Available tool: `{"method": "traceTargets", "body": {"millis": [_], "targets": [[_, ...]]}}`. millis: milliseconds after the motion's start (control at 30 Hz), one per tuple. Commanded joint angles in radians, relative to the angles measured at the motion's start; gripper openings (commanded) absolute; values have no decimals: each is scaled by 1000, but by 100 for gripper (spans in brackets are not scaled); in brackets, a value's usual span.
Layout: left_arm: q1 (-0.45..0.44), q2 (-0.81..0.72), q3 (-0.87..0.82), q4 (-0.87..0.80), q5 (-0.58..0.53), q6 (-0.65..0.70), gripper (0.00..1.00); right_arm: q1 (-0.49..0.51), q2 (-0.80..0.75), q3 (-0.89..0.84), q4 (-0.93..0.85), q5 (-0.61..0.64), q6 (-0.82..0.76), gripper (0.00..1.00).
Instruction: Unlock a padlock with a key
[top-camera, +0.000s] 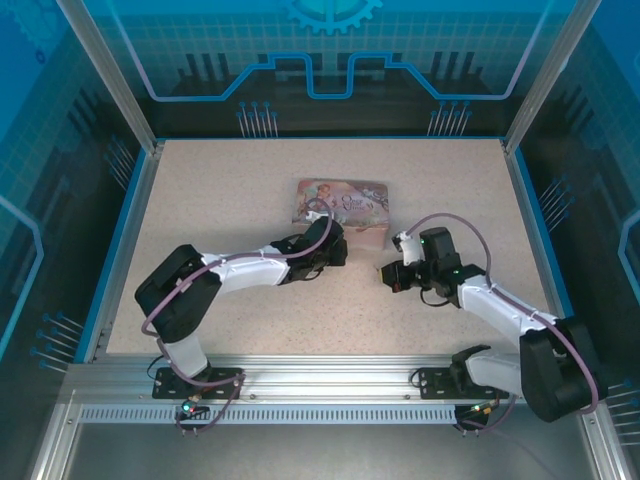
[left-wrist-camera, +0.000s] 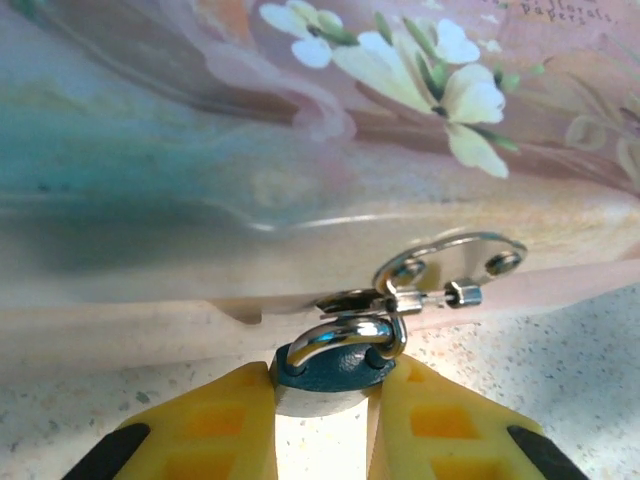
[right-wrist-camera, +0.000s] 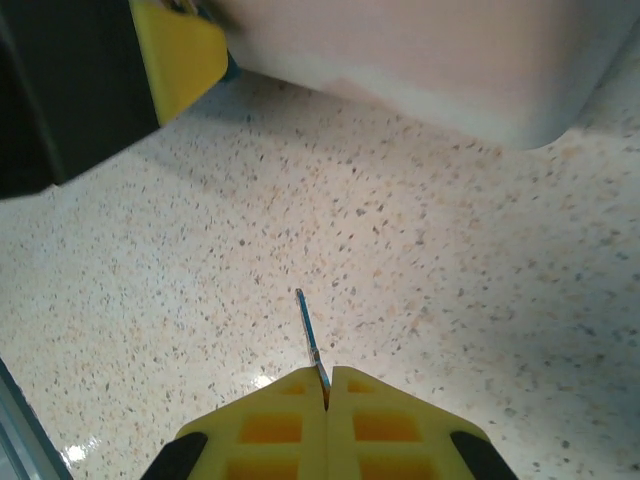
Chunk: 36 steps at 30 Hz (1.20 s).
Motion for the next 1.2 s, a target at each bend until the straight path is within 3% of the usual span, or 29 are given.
{"method": "traceTargets", "body": {"millis": [0, 267, 667, 1167], "targets": [[7, -59, 47, -14, 46, -54, 10, 45, 41, -18, 140, 2, 3, 0], [10, -89, 37, 3, 113, -149, 8, 83, 151, -26, 340, -61, -13, 0], [54, -95, -38, 140, 251, -317, 5, 80, 164, -17, 320, -60, -116, 0], [64, -113, -92, 223, 286, -403, 4, 61, 215, 1, 452, -106, -122, 0]]}}
